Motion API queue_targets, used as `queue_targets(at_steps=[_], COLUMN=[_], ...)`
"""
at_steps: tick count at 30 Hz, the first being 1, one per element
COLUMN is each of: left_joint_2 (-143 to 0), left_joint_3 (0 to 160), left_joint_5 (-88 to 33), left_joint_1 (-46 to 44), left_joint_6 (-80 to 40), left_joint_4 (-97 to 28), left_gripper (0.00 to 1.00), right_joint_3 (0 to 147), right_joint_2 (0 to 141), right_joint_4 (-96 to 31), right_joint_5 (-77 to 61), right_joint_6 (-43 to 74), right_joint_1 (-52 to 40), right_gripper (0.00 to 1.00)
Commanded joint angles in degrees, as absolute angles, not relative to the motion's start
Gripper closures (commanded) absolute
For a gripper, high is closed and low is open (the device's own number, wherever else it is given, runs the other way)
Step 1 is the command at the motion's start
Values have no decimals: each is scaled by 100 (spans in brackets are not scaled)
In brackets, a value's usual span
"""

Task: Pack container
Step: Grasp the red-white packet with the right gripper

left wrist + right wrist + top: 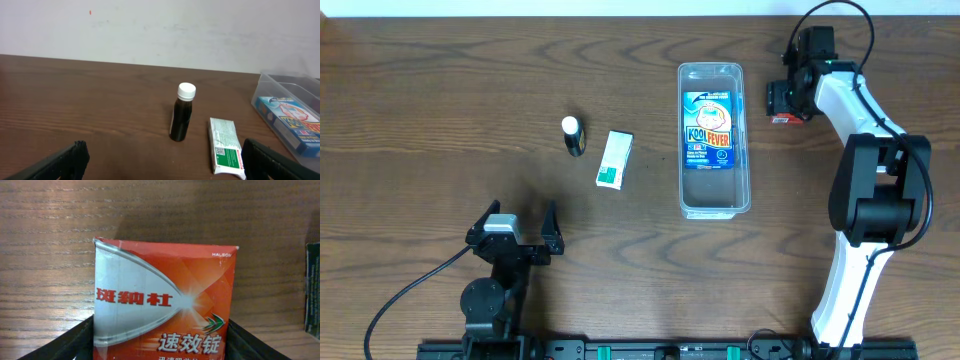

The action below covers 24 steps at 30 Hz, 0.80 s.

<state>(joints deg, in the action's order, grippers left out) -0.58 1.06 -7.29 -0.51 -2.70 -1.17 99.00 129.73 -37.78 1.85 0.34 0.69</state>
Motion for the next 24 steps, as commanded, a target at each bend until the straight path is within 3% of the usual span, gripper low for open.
queue_targets(at_steps=[1, 15, 24], left_joint_2=[-30, -30, -30], left_joint_3=[23, 23, 23], left_joint_5=[-814, -814, -814], left_joint_1=[-27, -27, -27], left_joint_6=[-193, -193, -193], left_joint_4=[-322, -322, -322], left_gripper=[2, 2, 2], right_joint_3=[9843, 10064, 10154], right_joint_2=[13056, 12875, 11758], right_joint_4=[-3767, -4003, -4814], right_joint_5=[148, 150, 137], right_joint_6=[12, 62, 454], right_joint_1=[73, 80, 60], right_gripper=[30, 34, 34])
